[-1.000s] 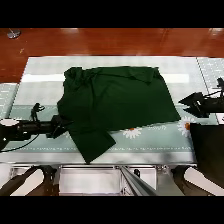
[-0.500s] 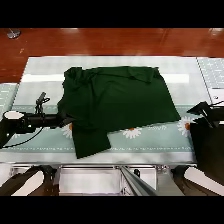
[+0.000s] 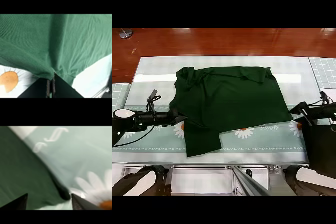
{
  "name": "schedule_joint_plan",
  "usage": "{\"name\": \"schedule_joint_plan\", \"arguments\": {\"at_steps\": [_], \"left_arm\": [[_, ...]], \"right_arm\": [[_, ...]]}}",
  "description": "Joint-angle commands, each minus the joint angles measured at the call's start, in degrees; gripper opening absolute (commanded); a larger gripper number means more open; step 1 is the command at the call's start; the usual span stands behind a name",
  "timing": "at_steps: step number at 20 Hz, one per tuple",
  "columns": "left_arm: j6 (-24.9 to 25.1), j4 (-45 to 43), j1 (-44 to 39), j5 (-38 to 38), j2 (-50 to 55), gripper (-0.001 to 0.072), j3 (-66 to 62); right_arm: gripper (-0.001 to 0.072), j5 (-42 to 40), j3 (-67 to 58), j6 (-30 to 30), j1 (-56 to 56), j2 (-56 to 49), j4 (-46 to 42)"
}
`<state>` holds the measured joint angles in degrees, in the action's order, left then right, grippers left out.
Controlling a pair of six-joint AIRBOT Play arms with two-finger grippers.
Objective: Fold the shirts.
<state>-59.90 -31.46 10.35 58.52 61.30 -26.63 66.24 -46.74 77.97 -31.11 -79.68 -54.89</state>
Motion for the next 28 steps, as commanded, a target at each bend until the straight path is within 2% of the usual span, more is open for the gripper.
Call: {"name": "schedule_joint_plan", "arguments": {"at_steps": [1,2,3,4,5,8,11,13,15,16,19,21,23,26,28], "left_arm": [[0.1,0.0,0.0,0.0,0.0,0.0033,0.0],[0.1,0.0,0.0,0.0,0.0,0.0033,0.0],[0.1,0.0,0.0,0.0,0.0,0.0032,-0.1],[0.1,0.0,0.0,0.0,0.0,0.0033,-0.2],[0.1,0.0,0.3,0.1,0.0,0.0033,-0.7],[0.0,0.9,2.5,3.5,-0.3,0.0033,-8.0],[-0.9,6.3,5.6,5.6,-1.5,0.0032,-24.0],[-1.4,6.9,7.7,5.0,-2.1,0.0032,-38.9],[-1.5,6.6,11.0,5.0,-2.1,0.0032,-53.4],[-3.6,5.5,12.9,5.1,-2.1,0.0032,-60.8],[-9.8,-2.1,16.7,6.1,-3.4,0.0032,-77.7],[-12.6,-8.7,17.6,6.8,-6.4,0.0032,-83.1],[-14.1,-14.8,17.7,6.8,-11.1,0.0032,-84.6],[-16.8,-23.6,15.7,10.6,-17.6,0.0032,-84.5],[-21.7,-34.6,10.1,11.9,-21.8,0.0032,-84.0]], "right_arm": [[0.063,-2.2,-2.3,-0.6,4.8,-4.1,3.9],[0.062,-2.3,-3.3,-0.4,6.2,-4.9,4.1],[0.0515,-2.1,-4.3,-0.3,7.5,-5.3,4.1],[0.0239,-1.6,-5.4,-0.3,8.7,-5.4,4.1],[0.002,-0.5,-7.2,-1.0,10.1,-5.4,4.0],[0.0016,5.9,-18.4,-1.0,13.4,-5.3,4.0],[0.0015,9.8,-38.6,1.8,16.9,-4.9,3.8],[0.0016,7.8,-55.3,3.3,17.8,-4.5,1.6],[0.0016,5.8,-68.6,7.2,17.6,-3.3,-1.4],[0.0015,5.9,-73.9,7.7,17.3,-1.9,-2.9],[0.0016,7.0,-74.9,7.8,16.8,7.7,-5.2],[0.0016,10.3,-71.9,6.7,16.8,15.6,-7.0],[0.0016,10.8,-69.7,3.4,16.8,22.1,-8.1],[0.0016,14.6,-69.5,3.6,16.8,29.0,-8.7],[0.0016,17.3,-69.5,3.6,16.9,32.4,-9.1]]}}
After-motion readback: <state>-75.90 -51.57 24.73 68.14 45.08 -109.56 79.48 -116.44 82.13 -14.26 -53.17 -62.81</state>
